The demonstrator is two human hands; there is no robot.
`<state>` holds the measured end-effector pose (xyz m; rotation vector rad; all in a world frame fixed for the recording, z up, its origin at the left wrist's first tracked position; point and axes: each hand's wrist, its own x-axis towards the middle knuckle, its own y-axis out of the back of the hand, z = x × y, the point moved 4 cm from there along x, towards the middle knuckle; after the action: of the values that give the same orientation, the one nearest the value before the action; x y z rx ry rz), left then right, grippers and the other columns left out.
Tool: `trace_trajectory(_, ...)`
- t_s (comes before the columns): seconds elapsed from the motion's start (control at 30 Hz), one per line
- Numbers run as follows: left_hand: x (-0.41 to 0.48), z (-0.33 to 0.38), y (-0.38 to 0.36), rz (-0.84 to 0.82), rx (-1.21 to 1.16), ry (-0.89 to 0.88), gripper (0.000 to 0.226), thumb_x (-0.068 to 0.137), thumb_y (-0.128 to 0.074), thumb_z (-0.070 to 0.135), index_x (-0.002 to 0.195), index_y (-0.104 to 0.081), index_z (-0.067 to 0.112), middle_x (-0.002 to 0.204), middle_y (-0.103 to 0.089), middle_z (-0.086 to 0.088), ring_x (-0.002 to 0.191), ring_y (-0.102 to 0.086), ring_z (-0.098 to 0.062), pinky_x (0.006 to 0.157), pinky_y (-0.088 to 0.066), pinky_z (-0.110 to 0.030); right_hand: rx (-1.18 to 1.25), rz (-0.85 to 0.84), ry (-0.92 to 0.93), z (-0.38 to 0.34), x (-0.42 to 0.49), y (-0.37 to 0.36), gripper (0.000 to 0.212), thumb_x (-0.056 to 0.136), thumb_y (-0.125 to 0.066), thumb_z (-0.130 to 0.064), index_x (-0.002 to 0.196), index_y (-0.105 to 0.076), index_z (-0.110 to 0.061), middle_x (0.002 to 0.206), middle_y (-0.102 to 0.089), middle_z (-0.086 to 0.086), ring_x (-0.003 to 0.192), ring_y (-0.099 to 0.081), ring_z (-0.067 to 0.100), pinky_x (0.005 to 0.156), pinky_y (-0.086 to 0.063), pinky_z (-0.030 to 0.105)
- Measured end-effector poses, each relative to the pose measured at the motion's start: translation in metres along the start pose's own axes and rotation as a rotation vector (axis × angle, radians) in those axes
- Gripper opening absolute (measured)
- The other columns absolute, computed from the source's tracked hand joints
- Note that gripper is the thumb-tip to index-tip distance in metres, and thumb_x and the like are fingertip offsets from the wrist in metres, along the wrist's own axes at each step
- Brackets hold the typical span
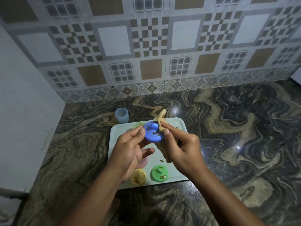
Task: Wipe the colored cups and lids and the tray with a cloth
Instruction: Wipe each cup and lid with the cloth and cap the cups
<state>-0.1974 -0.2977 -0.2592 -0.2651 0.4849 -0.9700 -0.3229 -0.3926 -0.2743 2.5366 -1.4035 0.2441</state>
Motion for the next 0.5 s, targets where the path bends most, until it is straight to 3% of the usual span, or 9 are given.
trace_trajectory(0.1,0.000,0.005,-0.008,-0.079,-0.004,-0.060,0.041,0.098,-0.045,0.019,0.136,-0.053,0.007,0.130,-0.066,-0.011,0.112,-0.067,-0.022,0.074,-0.058,-0.034,0.067,-0.004,-0.052,0.002,0.001,-0.003,0.038,0.094,-0.056,-0.045,0.126,-0.072,-0.032,0.051,-0.056,0.004,0.044,-0.053,0.026,0.043,-0.048,0.054)
trace_trajectory(0.17,-0.005,0.005,-0.013,-0.102,0.083,-0.136,0.054,0.091,-0.054,0.009,0.144,-0.043,0.009,0.131,-0.066,-0.007,0.115,-0.066,-0.021,0.079,-0.059,-0.035,0.087,0.007,-0.056,0.002,-0.001,-0.002,0.037,0.095,-0.056,-0.043,0.127,-0.071,-0.033,0.051,-0.056,0.000,0.044,-0.052,0.024,0.042,-0.046,0.054)
trace_trajectory(0.23,-0.007,0.001,-0.013,-0.061,0.126,-0.187,0.060,0.090,-0.055,-0.007,0.146,-0.040,0.011,0.126,-0.069,-0.006,0.105,-0.070,-0.018,0.075,-0.060,-0.031,0.062,0.015,-0.009,-0.001,-0.004,-0.001,0.036,0.096,-0.056,-0.042,0.128,-0.070,-0.033,0.054,-0.057,-0.010,0.046,-0.049,0.019,0.042,-0.044,0.050)
trace_trajectory(0.3,-0.007,0.001,-0.010,-0.026,0.131,-0.214,0.052,0.093,-0.051,-0.012,0.140,-0.048,0.010,0.121,-0.071,-0.008,0.094,-0.070,-0.017,0.065,-0.057,-0.025,0.036,0.018,0.046,-0.008,-0.004,-0.002,0.036,0.097,-0.055,-0.038,0.128,-0.071,-0.029,0.056,-0.058,-0.016,0.045,-0.049,0.018,0.043,-0.046,0.046)
trace_trajectory(0.4,-0.006,0.007,-0.004,0.029,0.092,-0.178,0.043,0.094,-0.055,0.004,0.136,-0.053,0.014,0.115,-0.072,-0.012,0.089,-0.061,-0.025,0.056,-0.048,-0.026,0.030,0.019,0.034,-0.011,0.001,-0.004,0.035,0.098,-0.056,-0.036,0.126,-0.073,-0.024,0.055,-0.060,-0.014,0.043,-0.050,0.020,0.042,-0.045,0.047)
trace_trajectory(0.5,-0.004,0.007,-0.001,0.110,0.024,-0.161,0.042,0.087,-0.059,0.022,0.129,-0.057,0.016,0.108,-0.073,-0.015,0.091,-0.065,-0.023,0.055,-0.049,-0.027,0.008,0.019,-0.003,-0.009,0.005,-0.006,0.030,0.098,-0.058,-0.032,0.123,-0.074,-0.026,0.054,-0.061,-0.011,0.046,-0.049,0.012,0.043,-0.046,0.046)
